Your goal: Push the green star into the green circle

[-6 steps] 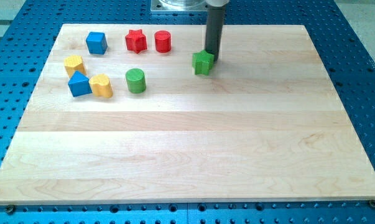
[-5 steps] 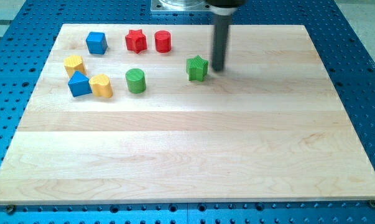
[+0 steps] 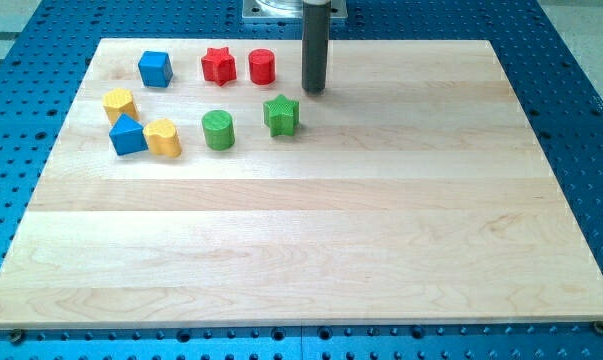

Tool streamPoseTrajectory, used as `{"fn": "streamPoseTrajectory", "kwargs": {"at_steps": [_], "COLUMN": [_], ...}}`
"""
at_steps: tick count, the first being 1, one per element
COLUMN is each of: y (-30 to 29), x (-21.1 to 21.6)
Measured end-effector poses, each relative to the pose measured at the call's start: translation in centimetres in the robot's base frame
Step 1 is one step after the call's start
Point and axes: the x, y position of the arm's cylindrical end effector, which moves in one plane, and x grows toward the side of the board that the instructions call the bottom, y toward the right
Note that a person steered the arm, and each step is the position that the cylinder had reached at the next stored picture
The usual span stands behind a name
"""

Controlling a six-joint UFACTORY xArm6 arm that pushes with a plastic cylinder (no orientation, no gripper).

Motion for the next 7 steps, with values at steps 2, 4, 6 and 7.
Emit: {"fn": "streamPoseTrajectory", "kwargs": {"at_steps": [2, 4, 6, 7], "y": [-7.6, -15.1, -19.4, -20.0], "x": [-7.9, -7.8, -3.8, -3.5]}}
